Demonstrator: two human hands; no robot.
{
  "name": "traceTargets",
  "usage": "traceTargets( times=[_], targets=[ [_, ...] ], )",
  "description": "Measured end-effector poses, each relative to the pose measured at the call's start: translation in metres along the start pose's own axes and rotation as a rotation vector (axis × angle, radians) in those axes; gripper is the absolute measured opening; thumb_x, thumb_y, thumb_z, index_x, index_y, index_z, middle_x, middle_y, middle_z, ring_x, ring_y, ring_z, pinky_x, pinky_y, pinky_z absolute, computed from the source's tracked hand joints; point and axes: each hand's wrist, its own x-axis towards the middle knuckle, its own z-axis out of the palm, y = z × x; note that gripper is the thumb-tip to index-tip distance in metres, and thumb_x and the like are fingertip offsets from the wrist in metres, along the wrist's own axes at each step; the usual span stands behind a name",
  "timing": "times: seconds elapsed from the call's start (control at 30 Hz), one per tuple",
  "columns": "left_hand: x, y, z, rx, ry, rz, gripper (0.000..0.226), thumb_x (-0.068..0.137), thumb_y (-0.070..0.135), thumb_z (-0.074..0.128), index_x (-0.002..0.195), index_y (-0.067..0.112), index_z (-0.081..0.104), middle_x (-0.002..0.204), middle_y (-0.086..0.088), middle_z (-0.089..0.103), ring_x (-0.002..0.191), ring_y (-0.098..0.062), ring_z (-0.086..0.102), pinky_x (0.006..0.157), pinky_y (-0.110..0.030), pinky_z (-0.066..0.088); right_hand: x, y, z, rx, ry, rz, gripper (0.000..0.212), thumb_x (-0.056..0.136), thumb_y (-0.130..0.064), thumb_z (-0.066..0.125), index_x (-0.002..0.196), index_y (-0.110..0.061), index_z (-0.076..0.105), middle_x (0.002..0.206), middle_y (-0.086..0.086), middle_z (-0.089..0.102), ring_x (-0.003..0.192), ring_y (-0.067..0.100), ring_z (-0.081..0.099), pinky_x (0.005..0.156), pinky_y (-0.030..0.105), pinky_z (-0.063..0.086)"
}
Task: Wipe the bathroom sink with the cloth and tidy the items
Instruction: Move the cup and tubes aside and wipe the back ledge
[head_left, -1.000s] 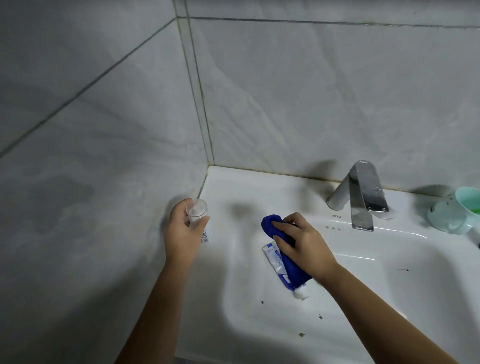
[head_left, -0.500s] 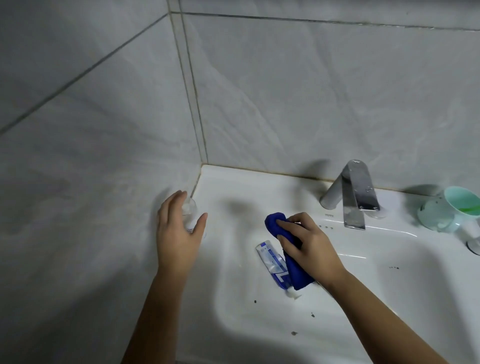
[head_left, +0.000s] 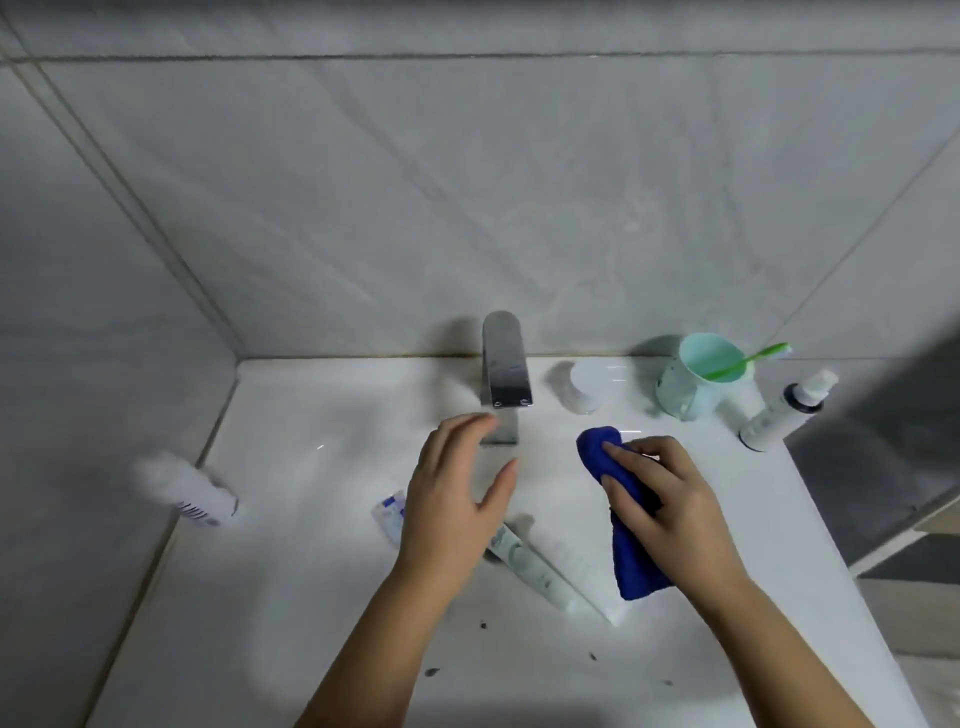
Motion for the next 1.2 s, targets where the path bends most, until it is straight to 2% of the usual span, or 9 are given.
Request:
traceTargets(
  times=[0.1,0.27,0.47,0.53,0.63,0.77,0.9,1.07,1.2],
  targets=[
    [0.013,0.026,0.058,-0.098,-0.053,-0.032,0.036,0.081,0.037,0.055,0.113,0.020,0.056,0.109,0.013,0.054,0.102,-0.004,0.053,0.087,-0.011,0.040,-0.004,0.045,-0.041,-0.049,0.011,0.074,0.029,0.080,-0.010,0.068,0.109,-0.011,0.066,0.102,-0.002,0.052,0.084,0.008,0.053,0.074,0.014,0.036],
    [0.036,0.060,0.155,-0.168,-0.153,-0.104,0.036,0.078,0.030,0.062,0.111,0.016,0.059,0.106,0.011,0.055,0.101,-0.001,0.051,0.085,-0.004,0.034,-0.007,0.113,-0.100,-0.117,0.080,0.172,0.030,0.077,-0.009,0.071,0.107,-0.011,0.067,0.099,-0.003,0.052,0.080,0.012,0.054,0.073,0.025,0.039],
    [0.051,0.101,0.255,-0.190,-0.330,-0.112,0.052,0.075,0.041,0.061,0.119,0.015,0.056,0.115,0.009,0.055,0.106,-0.006,0.051,0.089,-0.015,0.038,-0.011,0.176,-0.143,-0.153,0.164,0.270,0.030,0.078,-0.009,0.069,0.108,-0.008,0.066,0.097,-0.003,0.049,0.079,0.015,0.053,0.072,0.027,0.040],
    [0.057,0.115,0.280,-0.202,-0.370,-0.119,0.055,0.077,0.036,0.067,0.126,0.016,0.051,0.123,0.006,0.053,0.112,-0.007,0.048,0.091,-0.018,0.037,-0.012,0.191,-0.153,-0.166,0.185,0.294,0.029,0.079,-0.010,0.069,0.107,-0.007,0.067,0.097,-0.003,0.049,0.080,0.014,0.052,0.072,0.026,0.039],
    [0.065,0.129,0.311,-0.199,-0.365,-0.111,0.053,0.080,0.022,0.071,0.127,0.013,0.049,0.123,0.005,0.049,0.113,-0.006,0.044,0.088,-0.011,0.029,-0.012,0.208,-0.164,-0.180,0.187,0.316,0.030,0.080,-0.012,0.068,0.110,-0.008,0.066,0.098,-0.002,0.050,0.083,0.012,0.051,0.073,0.025,0.039],
    [0.074,0.135,0.340,-0.218,-0.317,-0.147,0.041,0.079,0.010,0.069,0.117,0.009,0.053,0.113,0.001,0.052,0.100,-0.006,0.046,0.081,-0.010,0.030,-0.014,0.219,-0.171,-0.172,0.193,0.347,0.030,0.081,-0.014,0.067,0.111,-0.009,0.065,0.098,-0.005,0.047,0.083,0.012,0.051,0.074,0.024,0.038],
    [0.081,0.137,0.348,-0.190,-0.241,-0.153,0.020,0.078,0.000,0.061,0.096,0.005,0.055,0.095,-0.002,0.055,0.075,0.001,0.039,0.066,-0.013,0.030,-0.018,0.221,-0.174,-0.175,0.176,0.356,0.031,0.083,-0.017,0.065,0.114,-0.011,0.064,0.099,-0.006,0.046,0.084,0.010,0.050,0.074,0.022,0.036],
    [0.086,0.137,0.351,-0.181,-0.260,-0.202,0.010,0.082,0.004,0.059,0.089,0.009,0.055,0.090,-0.004,0.060,0.078,-0.017,0.051,0.064,-0.020,0.034,-0.022,0.217,-0.174,-0.179,0.149,0.361,0.032,0.085,-0.019,0.063,0.116,-0.013,0.063,0.100,-0.006,0.045,0.084,0.009,0.049,0.074,0.021,0.036],
    [0.077,0.141,0.333,-0.271,-0.243,-0.196,0.015,0.081,0.008,0.062,0.082,0.020,0.054,0.087,0.003,0.063,0.086,-0.020,0.059,0.074,-0.030,0.044,-0.026,0.206,-0.176,-0.175,0.151,0.331,0.031,0.084,-0.017,0.064,0.115,-0.012,0.063,0.099,-0.006,0.045,0.082,0.011,0.049,0.072,0.022,0.037]
  ],
)
